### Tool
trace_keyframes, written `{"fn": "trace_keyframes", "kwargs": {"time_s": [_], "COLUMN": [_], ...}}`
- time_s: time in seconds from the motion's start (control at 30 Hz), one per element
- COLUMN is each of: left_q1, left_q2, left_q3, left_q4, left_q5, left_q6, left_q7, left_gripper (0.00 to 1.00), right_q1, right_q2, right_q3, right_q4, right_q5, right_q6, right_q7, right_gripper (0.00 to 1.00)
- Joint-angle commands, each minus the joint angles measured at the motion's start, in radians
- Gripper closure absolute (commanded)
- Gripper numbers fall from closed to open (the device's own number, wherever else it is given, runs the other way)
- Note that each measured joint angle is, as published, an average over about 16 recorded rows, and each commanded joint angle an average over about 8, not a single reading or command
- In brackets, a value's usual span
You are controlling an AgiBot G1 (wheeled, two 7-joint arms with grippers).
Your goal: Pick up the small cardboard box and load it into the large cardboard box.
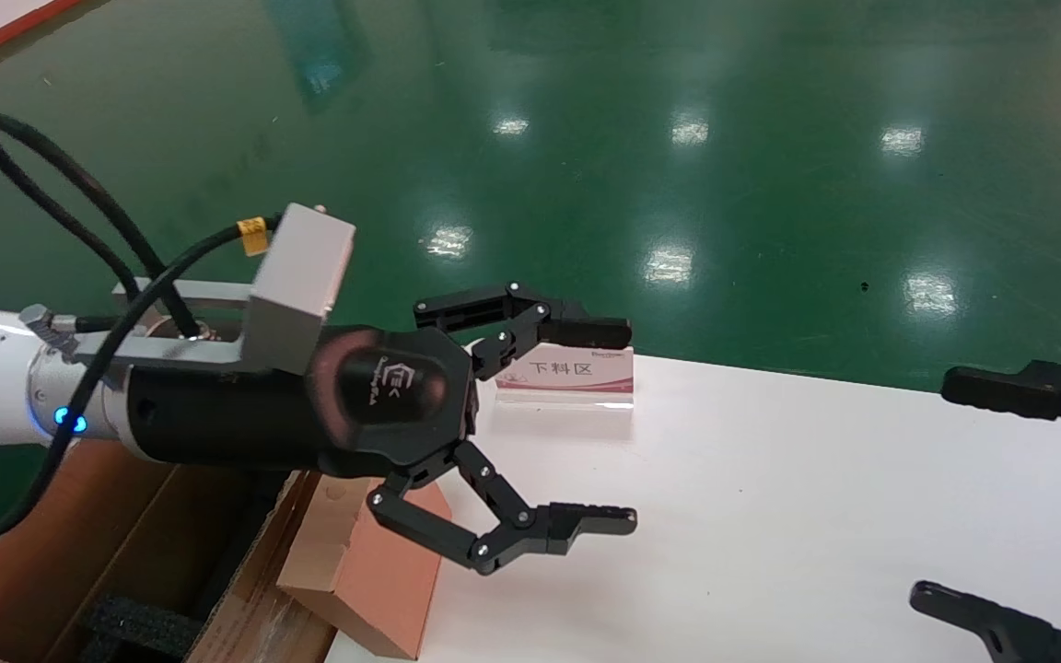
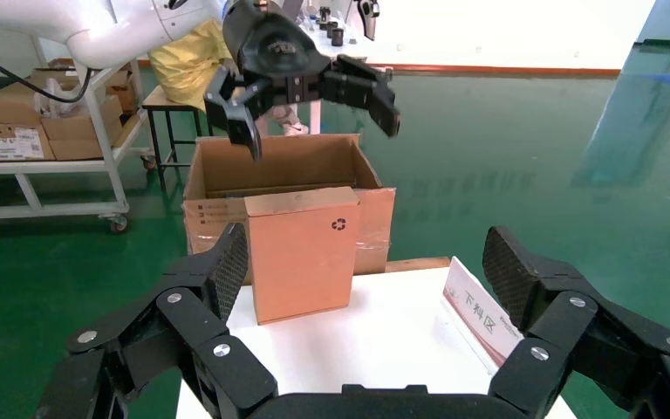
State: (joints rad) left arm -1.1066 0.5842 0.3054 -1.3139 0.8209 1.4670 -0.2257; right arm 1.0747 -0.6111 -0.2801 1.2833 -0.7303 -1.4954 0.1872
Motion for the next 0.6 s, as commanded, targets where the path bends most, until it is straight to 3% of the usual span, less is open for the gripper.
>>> {"fn": "trace_keyframes", "kwargs": {"time_s": [0.03,0.23,0.6], "left_q1": [-0.003,-0.124,-0.488], "left_q2": [-0.009,-0.021,0.049], "left_q3": [0.002,0.100,0.426], "left_q4": [-0.013,-0.036,-0.035], "left_q5": [0.016,0.237,0.638], "left_q6": [-0.011,-0.009,0.119], "left_q7": [-0.002,-0.158,-0.656], "left_gripper": [0.00,0.00,0.00], "right_q1": [0.000,0.000,0.001], "right_q2": [0.000,0.000,0.000], "right_q3": [0.000,-0.001,-0.002], "right_q4": [0.000,0.000,0.000], "right_q5": [0.000,0.000,0.001], "right_q6": [0.000,0.000,0.000], "right_q7": [0.000,0.000,-0.001], "right_gripper": [0.00,0.00,0.00]}}
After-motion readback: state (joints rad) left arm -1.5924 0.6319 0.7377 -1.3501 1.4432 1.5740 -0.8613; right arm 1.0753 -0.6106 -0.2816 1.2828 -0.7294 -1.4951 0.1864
